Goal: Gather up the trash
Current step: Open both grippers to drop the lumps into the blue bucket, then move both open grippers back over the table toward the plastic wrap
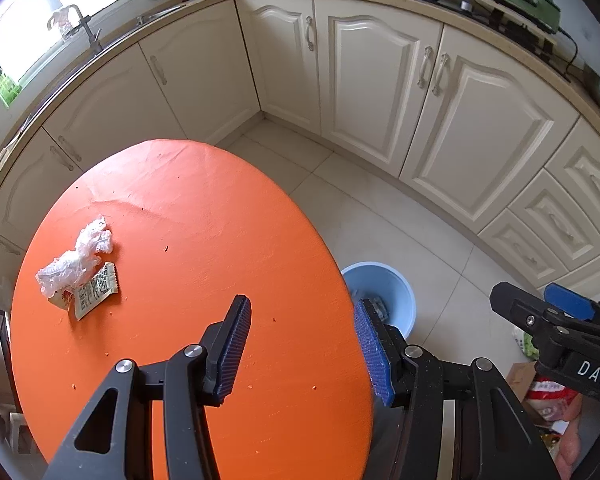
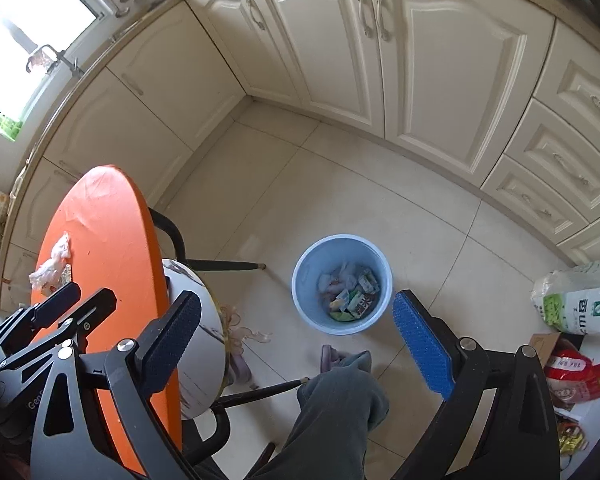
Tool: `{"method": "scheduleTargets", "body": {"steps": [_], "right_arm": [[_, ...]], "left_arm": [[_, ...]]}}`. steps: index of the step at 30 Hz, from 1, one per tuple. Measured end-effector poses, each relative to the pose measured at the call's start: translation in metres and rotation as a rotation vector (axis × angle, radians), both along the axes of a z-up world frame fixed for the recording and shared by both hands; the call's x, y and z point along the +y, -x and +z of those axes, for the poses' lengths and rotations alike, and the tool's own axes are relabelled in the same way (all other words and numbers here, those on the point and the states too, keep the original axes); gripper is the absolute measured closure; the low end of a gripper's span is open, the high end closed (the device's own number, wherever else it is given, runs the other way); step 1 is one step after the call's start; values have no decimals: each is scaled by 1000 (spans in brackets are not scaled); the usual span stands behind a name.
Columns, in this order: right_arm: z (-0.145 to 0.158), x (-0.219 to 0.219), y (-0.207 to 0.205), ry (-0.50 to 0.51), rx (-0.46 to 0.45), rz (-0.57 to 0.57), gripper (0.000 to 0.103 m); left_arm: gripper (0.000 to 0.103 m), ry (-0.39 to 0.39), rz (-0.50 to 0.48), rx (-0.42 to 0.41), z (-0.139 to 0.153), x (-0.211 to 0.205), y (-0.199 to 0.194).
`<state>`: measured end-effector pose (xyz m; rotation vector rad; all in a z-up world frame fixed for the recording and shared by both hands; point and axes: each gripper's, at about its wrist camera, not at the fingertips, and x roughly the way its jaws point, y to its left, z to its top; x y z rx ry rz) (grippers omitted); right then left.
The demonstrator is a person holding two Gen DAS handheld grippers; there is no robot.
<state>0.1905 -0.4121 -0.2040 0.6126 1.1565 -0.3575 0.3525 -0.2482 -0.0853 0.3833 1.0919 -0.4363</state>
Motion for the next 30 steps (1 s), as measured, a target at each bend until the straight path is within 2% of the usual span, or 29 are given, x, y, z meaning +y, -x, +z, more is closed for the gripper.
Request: {"method": "scheduleTargets", "body": {"steps": [6, 14, 21, 30], "right_arm": [[2, 14, -4, 45, 29, 28, 5], [15, 34, 1, 68, 17, 43, 5], [30, 64, 0, 85, 6, 86, 5], [57, 126, -2, 102, -29, 174, 5]], "left_arm": [[53, 10, 0, 12, 3, 11, 1], [53, 31, 22, 9, 13, 40, 7], [53, 59, 62, -15, 34, 84, 21], [53, 87, 133, -42, 62, 157, 47]]}}
